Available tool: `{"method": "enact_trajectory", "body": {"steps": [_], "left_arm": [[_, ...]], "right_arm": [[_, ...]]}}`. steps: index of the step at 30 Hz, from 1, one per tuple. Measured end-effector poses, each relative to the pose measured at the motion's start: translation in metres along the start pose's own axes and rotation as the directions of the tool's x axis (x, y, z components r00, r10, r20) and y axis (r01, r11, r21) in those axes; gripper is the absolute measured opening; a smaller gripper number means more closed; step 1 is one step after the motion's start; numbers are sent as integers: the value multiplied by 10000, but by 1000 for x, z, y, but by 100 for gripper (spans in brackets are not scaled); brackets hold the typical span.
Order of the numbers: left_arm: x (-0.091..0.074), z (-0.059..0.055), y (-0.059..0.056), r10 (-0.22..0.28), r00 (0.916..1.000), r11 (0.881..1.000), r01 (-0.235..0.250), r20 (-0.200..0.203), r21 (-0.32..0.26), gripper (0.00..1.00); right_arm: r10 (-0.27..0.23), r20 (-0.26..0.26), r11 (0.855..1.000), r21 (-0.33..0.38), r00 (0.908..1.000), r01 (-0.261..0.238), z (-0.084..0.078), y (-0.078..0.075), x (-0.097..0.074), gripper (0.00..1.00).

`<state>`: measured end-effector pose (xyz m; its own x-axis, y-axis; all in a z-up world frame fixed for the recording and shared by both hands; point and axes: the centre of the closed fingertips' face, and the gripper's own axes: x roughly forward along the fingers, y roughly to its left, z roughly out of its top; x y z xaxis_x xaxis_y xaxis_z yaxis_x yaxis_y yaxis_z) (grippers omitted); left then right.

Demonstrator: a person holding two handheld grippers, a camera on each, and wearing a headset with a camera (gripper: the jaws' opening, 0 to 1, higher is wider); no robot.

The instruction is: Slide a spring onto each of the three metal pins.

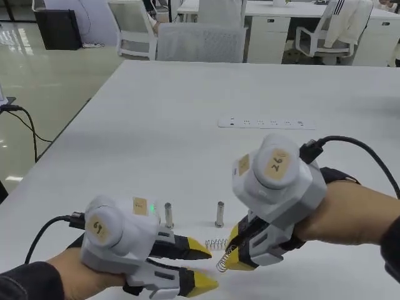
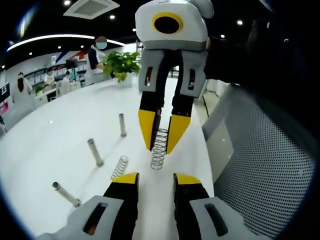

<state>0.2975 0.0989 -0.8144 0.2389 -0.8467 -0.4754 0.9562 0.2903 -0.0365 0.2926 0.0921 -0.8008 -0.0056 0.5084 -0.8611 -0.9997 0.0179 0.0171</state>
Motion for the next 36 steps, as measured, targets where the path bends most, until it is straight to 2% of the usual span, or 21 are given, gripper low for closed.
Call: {"method": "enact_trajectory", "body": {"steps": [5, 10, 15, 19, 28, 36], "left_arm": [[-9, -1, 5, 216, 9997, 9996, -214, 65, -171, 26], [-19, -6, 10, 529, 9986, 9977, -525, 77, -421, 32], [-30, -10, 13, 849, 9962, 9940, -833, 199, -708, 35], [-36, -9, 15, 1087, 9933, 9907, -1051, 383, -860, 36], [-49, -10, 19, 1707, 9821, 9769, -1581, 798, -1439, 40], [-55, -11, 24, 2276, 9665, 9585, -2009, 1185, -2022, 44]], "right_arm": [[-91, -56, 10000, 38, 9999, 91, -3, -2, -3, 8], [-199, -56, 9997, 123, 9998, 200, -6, -7, -9, 8], [-304, -79, 9993, 230, 9995, 305, -8, -10, -12, 8], [-361, -89, 9989, 285, 9993, 363, -9, -12, -15, 8], [-518, -97, 9975, 465, 9986, 522, -15, -18, -22, 8], [-613, -228, 9963, 581, 9979, 625, -20, -25, -30, 8]]}}
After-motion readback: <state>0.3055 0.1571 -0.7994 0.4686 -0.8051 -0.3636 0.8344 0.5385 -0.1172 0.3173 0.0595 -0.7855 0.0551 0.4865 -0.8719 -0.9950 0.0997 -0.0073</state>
